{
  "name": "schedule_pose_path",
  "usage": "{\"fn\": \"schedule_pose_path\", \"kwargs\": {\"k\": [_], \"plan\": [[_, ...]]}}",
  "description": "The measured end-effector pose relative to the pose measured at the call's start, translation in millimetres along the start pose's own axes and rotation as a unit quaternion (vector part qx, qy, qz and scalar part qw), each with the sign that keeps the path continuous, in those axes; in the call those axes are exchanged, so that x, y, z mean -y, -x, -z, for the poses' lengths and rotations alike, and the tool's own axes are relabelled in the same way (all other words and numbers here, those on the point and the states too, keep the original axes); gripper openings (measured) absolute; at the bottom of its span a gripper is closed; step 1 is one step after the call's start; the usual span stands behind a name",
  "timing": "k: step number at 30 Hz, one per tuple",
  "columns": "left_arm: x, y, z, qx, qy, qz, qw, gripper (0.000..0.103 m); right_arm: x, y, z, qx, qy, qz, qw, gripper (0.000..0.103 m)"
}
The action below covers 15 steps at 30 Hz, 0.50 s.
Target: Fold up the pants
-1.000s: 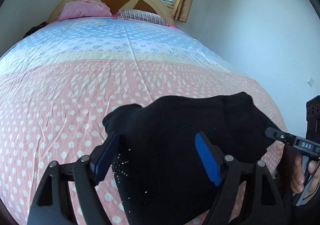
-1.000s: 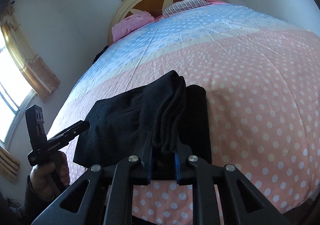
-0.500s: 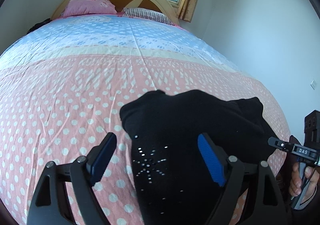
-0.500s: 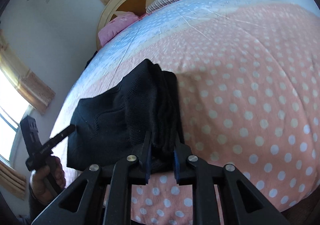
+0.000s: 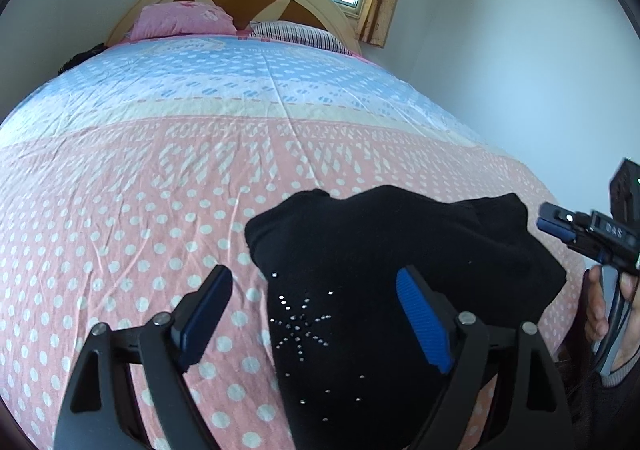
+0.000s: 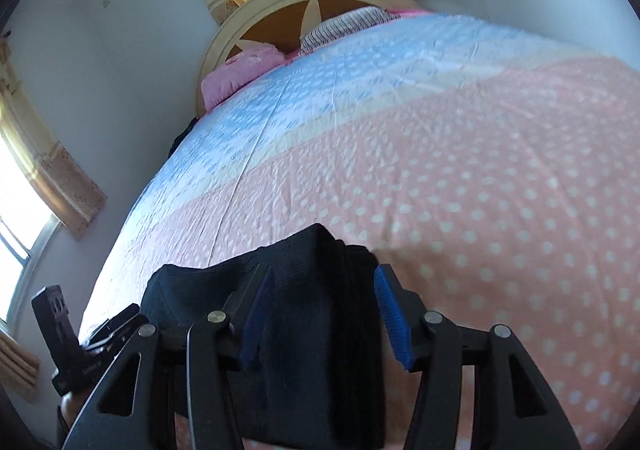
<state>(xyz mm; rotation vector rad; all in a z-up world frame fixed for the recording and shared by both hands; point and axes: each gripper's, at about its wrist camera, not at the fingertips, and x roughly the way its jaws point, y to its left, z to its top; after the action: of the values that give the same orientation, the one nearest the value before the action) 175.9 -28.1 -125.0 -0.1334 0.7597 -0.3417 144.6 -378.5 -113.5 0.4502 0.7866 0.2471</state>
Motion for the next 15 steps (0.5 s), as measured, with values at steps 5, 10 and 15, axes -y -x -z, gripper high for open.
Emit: {"fn": "schedule_pose_path", "kwargs": {"k": [5,10,15], "plan": [[-10.9,-2.9,0.4,0.007,0.005,-0.023,0.9997,0.097,2.4,-1.6,4.6,0.001,-0.006,-0.020,1.000,0.010],[-18.4,-11.0,4.9,-0.001,0.016,-0.025,0.9996,0.097,18.4,-4.2,11.3,-0.002,-0.018,0.019,1.000,0.010],[-17.3,-15.7,6.5,-0.011,0.014,-0.020,0.9996,0.097,31.6,-9.9,13.0,-0.003,-0.045,0.003,0.999,0.017]]}}
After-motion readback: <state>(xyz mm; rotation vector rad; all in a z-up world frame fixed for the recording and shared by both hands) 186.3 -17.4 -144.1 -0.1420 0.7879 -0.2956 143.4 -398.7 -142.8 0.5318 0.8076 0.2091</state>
